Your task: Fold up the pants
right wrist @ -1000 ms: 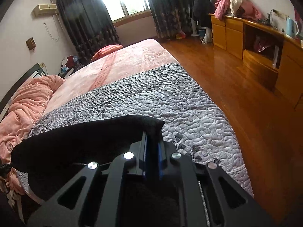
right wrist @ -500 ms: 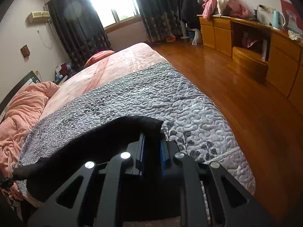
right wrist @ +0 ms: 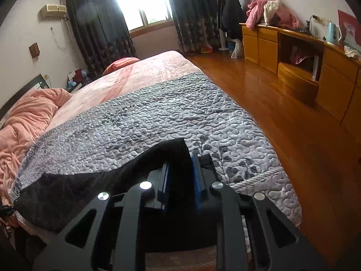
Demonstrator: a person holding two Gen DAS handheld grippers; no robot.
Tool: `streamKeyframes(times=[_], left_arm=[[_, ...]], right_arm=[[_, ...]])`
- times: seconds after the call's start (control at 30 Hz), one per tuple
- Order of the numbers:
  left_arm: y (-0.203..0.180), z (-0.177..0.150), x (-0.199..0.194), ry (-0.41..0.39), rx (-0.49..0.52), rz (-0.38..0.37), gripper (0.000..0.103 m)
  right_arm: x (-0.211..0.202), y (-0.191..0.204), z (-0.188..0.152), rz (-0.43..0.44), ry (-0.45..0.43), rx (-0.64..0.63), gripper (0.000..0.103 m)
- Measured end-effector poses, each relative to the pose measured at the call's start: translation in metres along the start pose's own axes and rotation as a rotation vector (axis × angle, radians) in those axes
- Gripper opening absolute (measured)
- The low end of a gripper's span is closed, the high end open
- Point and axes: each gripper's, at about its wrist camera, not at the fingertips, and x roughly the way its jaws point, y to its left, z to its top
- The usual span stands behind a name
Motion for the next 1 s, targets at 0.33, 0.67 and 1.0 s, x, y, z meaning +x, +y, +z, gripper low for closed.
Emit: streamKeyframes(times=[0.33,0.67,1.0], left_arm=[[0.043,-0.030,0.002,-0.011,-0.183,0.193,0.062],[0.036,-0.048,-0.014,-0.155,-0.283,0.066,0.080],[0.026,-0.032,0.022,-0.071,-0.280,0.064,0.041]], right_arm=[[0.009,-0.014,-0.034,-0.077,0.072,0.061,0.070],[0.032,-0.093,-0.115,-0.100,0.295,0.575,0.070],[0.029,-0.106,-0.147,0.141,0.185,0.846,0.072]])
